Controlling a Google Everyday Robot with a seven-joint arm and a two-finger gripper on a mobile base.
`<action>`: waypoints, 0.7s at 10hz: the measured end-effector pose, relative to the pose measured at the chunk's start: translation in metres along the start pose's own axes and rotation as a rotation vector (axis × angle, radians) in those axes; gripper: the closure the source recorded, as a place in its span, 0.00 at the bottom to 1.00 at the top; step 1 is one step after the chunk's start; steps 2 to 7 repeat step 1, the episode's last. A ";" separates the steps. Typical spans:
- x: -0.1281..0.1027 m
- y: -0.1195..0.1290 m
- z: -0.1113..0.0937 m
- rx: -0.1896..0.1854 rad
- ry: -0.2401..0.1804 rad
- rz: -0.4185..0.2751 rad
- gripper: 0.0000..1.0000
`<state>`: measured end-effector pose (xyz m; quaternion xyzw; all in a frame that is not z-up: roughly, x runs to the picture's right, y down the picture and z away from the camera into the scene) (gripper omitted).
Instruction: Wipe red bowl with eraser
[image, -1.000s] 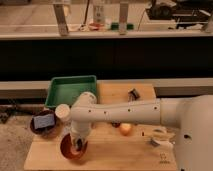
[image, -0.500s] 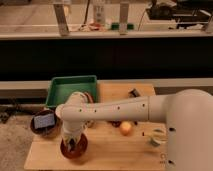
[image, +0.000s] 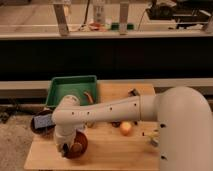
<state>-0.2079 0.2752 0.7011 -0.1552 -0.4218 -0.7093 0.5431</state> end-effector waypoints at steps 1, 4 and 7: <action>-0.005 -0.003 0.002 0.002 -0.008 -0.010 1.00; -0.005 -0.003 0.002 0.002 -0.008 -0.010 1.00; -0.005 -0.003 0.002 0.002 -0.008 -0.010 1.00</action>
